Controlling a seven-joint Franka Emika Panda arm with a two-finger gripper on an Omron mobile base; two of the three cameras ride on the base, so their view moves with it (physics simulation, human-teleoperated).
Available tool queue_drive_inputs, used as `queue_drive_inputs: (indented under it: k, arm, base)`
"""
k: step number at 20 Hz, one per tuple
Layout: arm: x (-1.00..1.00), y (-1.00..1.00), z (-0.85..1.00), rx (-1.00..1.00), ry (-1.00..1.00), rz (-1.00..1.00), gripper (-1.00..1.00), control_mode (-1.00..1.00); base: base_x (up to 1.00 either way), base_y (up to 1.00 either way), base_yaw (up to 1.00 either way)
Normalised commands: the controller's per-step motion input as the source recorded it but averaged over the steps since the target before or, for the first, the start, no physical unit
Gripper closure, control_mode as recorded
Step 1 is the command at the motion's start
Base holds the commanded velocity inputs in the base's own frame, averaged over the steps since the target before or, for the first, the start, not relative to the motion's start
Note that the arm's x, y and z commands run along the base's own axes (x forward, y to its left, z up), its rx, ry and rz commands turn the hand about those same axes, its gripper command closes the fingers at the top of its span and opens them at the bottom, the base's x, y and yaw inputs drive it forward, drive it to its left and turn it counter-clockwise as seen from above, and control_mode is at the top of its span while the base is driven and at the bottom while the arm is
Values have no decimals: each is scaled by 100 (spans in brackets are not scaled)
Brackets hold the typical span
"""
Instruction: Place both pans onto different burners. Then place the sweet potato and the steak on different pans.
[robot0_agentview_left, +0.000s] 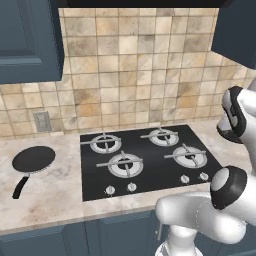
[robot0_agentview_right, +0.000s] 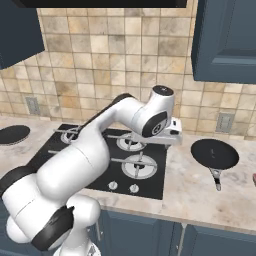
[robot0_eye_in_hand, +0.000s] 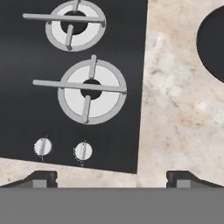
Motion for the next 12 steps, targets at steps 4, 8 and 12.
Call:
queue_drive_inputs:
  k: [4, 8, 12]
  arm:
    - [0, -71, -28, 0, 11, 0, -100, -100]
    - [0, -59, -28, 0, 14, 0, -100, -100]
    - [1, -67, -34, 0, 8, 0, -100, -100]
  base:
    - [0, 0, 0]
    - [0, 0, 0]
    - [0, 0, 0]
